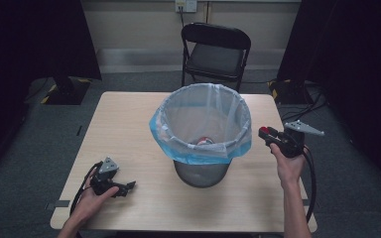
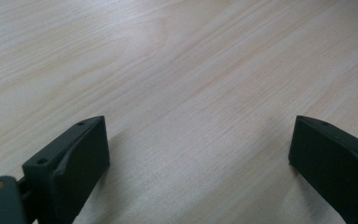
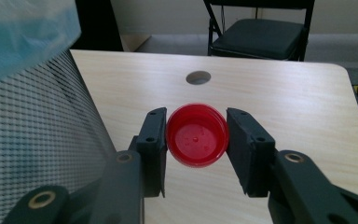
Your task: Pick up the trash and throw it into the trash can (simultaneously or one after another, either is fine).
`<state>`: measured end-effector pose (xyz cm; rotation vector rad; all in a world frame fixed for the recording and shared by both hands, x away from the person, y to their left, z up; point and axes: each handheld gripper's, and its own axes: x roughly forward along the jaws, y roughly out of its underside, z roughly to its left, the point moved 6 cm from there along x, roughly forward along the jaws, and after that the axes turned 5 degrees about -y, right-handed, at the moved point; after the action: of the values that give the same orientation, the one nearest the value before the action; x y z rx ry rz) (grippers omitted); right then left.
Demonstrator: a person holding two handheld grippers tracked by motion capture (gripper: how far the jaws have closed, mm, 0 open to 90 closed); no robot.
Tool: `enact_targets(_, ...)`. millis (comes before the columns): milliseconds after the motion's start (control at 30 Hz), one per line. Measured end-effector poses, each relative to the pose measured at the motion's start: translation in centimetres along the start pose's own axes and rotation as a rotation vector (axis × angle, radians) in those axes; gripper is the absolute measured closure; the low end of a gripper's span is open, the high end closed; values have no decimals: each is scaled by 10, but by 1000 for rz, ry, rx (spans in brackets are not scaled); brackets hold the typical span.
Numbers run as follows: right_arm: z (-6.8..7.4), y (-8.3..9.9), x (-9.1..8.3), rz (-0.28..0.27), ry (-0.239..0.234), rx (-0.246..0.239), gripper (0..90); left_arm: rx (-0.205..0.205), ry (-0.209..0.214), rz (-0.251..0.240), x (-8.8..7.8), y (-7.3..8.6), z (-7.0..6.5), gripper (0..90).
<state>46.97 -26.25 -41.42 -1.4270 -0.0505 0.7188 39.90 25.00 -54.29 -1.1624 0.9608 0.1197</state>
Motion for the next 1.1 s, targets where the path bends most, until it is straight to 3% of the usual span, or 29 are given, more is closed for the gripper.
enact_targets(533, 19, -42, -29, -60, 14, -38, 601, 1, 0, 1, 0, 0, 0, 45)
enact_targets(700, 24, -58, -36, -87, 18, -25, 602, 3, 0, 1, 0, 0, 0, 45)
enact_targets(1100, 45, -99, -51, -183, -22, -66, 602, 0, 0, 0, 0, 0, 0, 45)
